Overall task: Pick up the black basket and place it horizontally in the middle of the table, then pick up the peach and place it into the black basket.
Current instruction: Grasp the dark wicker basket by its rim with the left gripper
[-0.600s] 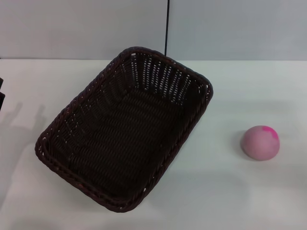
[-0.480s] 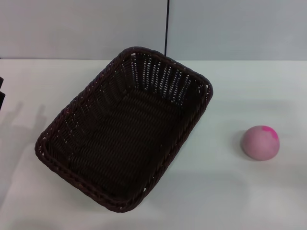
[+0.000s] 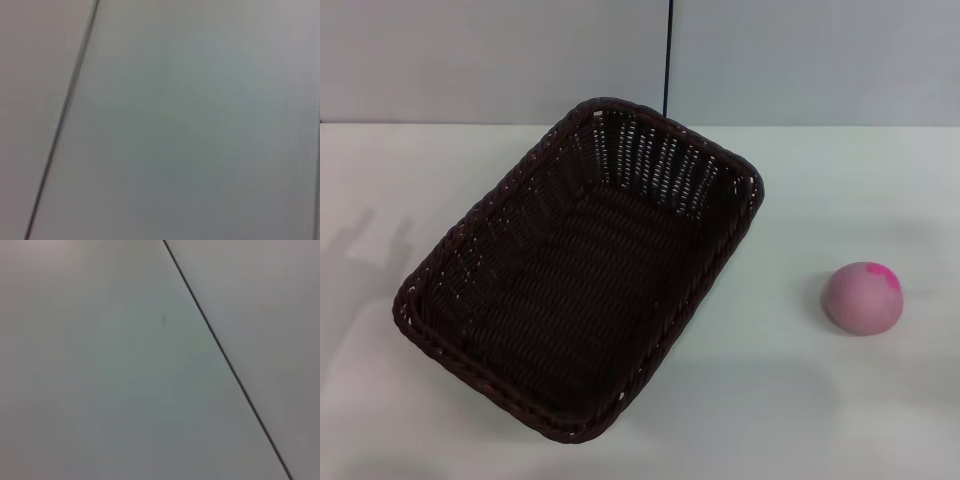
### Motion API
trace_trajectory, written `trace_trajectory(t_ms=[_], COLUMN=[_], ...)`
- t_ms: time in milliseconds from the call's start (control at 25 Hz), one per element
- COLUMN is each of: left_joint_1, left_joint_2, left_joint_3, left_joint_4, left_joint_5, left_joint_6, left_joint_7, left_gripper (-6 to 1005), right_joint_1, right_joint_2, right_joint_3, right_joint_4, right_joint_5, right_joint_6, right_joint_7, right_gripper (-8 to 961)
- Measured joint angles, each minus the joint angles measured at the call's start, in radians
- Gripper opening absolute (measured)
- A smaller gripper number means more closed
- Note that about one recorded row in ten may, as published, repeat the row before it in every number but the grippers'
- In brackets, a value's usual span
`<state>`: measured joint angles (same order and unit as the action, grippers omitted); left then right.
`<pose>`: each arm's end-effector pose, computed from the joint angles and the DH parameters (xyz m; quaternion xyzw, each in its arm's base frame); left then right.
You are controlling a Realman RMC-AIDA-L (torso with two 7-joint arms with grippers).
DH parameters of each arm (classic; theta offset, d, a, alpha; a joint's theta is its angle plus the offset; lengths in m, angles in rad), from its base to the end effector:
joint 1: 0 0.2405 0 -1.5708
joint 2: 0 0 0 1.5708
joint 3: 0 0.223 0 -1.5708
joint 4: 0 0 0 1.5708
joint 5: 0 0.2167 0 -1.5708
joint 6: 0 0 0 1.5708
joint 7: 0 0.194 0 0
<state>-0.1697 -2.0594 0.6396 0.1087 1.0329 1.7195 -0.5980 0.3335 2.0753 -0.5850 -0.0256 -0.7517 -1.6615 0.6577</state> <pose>-0.3115 0.2590 0.0500 -0.6780 -0.2096 -0.4563 0.5368 0.3061 0.3079 0.0812 -0.5609 0.2424 0.5254 0.5920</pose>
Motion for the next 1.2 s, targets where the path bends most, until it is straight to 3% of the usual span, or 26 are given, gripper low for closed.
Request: trace_trajectory(t_ms=[40,80,240,480,680,760,800,840,880,1040,1200], left_joint_1=[0.028,0.028,0.106,0.178,0.181,0.164,0.164,0.109,0.109,-0.004,-0.083], left_joint_2=[0.000,0.000,0.001,-0.001,-0.007,-0.007,-0.007,-0.004,-0.004,-0.004,-0.004], left_joint_3=[0.051,0.051,0.130,0.134,0.144,0.164,0.164,0.205,0.205,0.326,0.393], left_joint_4=[0.107,0.107,0.427,0.943,1.283,1.393,1.393,1.532,1.532,1.658,1.669], left_joint_5=[0.003,0.003,0.053,0.321,0.506,0.585,0.585,0.750,0.750,1.064,1.205], left_joint_6=[-0.023,-0.023,-0.091,-0.168,-0.178,-0.185,-0.185,-0.190,-0.190,-0.175,-0.131], left_joint_7=[-0.107,-0.107,-0.383,-0.846,-1.116,-1.237,-1.237,-1.445,-1.445,-1.716,-1.815], left_gripper=[511,506,488,490,526,555,570,584,587,600,613], right_joint_1=[-0.014,-0.014,-0.038,-0.047,-0.051,-0.051,-0.051,-0.051,-0.051,-0.055,-0.056], right_joint_2=[0.000,0.000,0.000,-0.001,-0.002,-0.003,-0.004,-0.005,-0.005,-0.005,-0.004], right_joint_3=[-0.002,-0.002,0.002,-0.002,-0.003,-0.003,-0.002,0.000,0.000,0.008,0.008], right_joint_4=[-0.014,-0.014,-0.028,-0.033,-0.034,-0.035,-0.036,-0.040,-0.040,-0.045,-0.048], right_joint_5=[0.000,0.000,0.000,0.000,0.000,0.000,0.000,0.000,0.000,0.003,0.005], right_joint_6=[-0.003,-0.003,-0.006,-0.005,0.000,0.001,0.001,0.005,0.005,0.012,0.015], right_joint_7=[0.018,0.018,0.031,0.035,0.036,0.036,0.036,0.036,0.036,0.036,0.036], right_gripper=[721,721,720,718,716,716,715,715,715,713,712])
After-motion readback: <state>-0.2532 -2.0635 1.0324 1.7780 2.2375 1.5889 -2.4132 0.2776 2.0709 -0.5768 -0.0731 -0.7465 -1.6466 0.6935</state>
